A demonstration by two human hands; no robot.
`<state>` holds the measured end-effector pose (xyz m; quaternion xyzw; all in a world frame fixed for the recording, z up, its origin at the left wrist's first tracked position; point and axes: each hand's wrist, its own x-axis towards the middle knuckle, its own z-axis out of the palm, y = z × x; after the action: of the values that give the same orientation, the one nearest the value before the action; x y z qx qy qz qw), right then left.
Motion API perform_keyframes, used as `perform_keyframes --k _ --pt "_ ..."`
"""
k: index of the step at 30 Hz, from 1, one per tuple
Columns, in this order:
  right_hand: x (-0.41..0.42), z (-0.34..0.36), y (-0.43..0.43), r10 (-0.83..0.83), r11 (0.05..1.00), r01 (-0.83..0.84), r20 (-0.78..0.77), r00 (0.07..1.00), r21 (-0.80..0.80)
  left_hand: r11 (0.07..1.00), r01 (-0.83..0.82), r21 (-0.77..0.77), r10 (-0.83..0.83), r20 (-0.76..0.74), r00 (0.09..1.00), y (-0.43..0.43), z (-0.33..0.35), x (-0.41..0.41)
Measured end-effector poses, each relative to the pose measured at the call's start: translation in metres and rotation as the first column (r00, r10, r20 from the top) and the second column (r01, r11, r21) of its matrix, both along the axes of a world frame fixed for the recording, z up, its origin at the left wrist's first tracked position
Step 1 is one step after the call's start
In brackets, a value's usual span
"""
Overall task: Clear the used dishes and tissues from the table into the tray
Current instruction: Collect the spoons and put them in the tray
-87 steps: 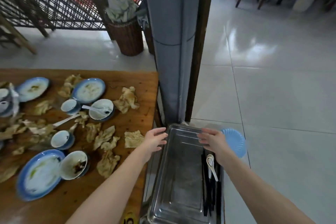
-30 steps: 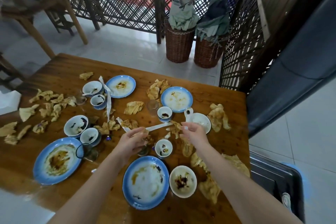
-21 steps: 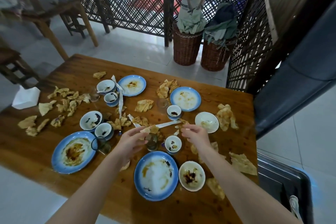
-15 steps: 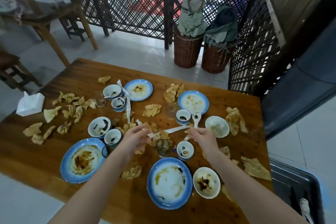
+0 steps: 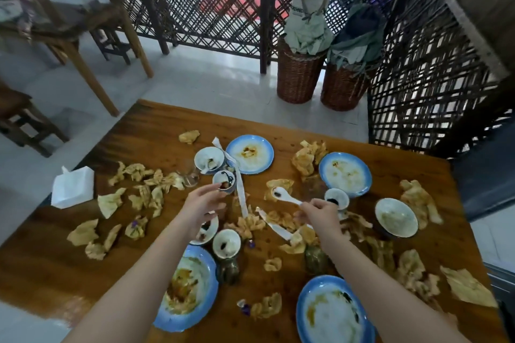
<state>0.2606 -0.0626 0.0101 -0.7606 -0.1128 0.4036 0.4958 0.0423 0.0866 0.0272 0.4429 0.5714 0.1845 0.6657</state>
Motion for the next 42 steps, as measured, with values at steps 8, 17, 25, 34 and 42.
perform_keyframes --k 8,17,25,34,42 --pt "-0.02 -0.013 0.049 -0.059 0.997 0.062 -0.067 0.996 0.037 0.998 -0.055 -0.027 0.054 -0.026 0.998 0.057 -0.03 -0.021" --pt "-0.021 -0.02 0.072 -0.044 0.995 0.076 -0.426 0.904 0.059 0.983 -0.13 -0.128 0.116 -0.114 0.987 0.094 -0.054 -0.002" --pt "-0.016 -0.024 0.072 -0.051 0.979 0.149 -0.543 0.838 0.137 0.983 -0.159 -0.096 0.149 -0.102 0.984 0.112 -0.07 0.024" --pt "-0.011 -0.016 0.055 -0.033 0.977 0.139 -0.536 0.843 0.159 0.978 -0.197 -0.073 0.192 -0.074 0.979 0.11 -0.068 0.036" --pt "-0.012 -0.008 0.022 0.013 0.975 0.097 -0.48 0.877 0.202 0.975 -0.204 -0.084 0.203 -0.017 0.979 0.09 -0.053 0.043"
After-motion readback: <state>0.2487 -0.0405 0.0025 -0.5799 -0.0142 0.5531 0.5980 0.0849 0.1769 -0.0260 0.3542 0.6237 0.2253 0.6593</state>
